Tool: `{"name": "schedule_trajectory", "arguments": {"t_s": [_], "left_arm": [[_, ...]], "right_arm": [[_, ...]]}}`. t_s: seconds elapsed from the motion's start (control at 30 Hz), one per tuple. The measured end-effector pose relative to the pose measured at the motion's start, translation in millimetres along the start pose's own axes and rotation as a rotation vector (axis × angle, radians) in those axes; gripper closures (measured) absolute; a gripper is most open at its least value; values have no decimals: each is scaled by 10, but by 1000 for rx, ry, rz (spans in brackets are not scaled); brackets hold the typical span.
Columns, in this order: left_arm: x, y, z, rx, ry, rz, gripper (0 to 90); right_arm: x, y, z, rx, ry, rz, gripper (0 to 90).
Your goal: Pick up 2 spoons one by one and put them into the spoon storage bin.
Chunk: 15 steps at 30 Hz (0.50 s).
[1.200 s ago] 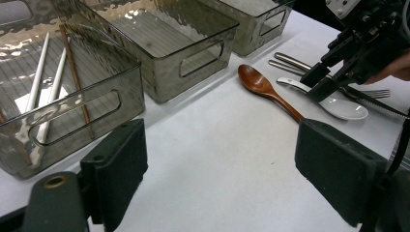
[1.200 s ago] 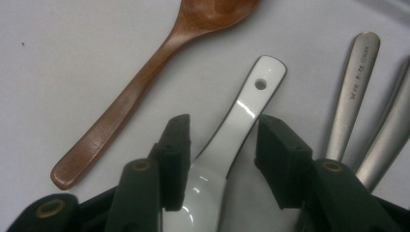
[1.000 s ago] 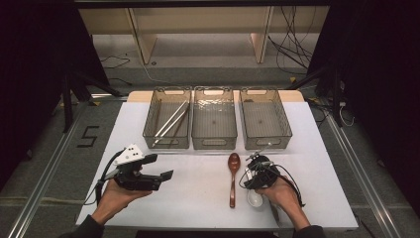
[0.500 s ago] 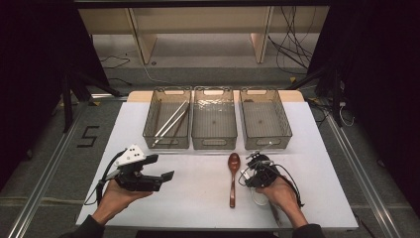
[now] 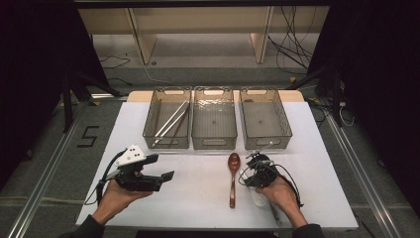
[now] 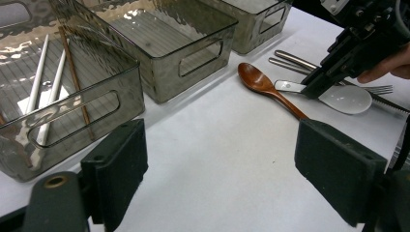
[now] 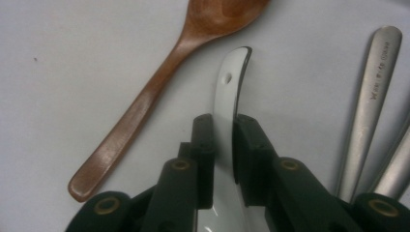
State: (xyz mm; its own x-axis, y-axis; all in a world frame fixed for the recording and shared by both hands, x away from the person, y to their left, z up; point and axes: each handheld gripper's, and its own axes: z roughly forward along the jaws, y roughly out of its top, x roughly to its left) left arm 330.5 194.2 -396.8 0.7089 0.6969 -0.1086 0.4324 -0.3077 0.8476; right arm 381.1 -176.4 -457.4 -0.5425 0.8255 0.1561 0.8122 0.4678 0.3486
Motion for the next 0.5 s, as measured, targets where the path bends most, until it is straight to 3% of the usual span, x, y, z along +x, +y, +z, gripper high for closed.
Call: {"name": "schedule_trajectory", "arguments": {"t_s": [0.07, 0.5], "left_arm": [[1, -2, 1, 1, 0, 0, 184], [-9, -1, 13, 7, -3, 2, 184]], "right_arm": [[23, 7, -3, -5, 8, -7, 862], [56, 24, 35, 18, -20, -43, 858]]}}
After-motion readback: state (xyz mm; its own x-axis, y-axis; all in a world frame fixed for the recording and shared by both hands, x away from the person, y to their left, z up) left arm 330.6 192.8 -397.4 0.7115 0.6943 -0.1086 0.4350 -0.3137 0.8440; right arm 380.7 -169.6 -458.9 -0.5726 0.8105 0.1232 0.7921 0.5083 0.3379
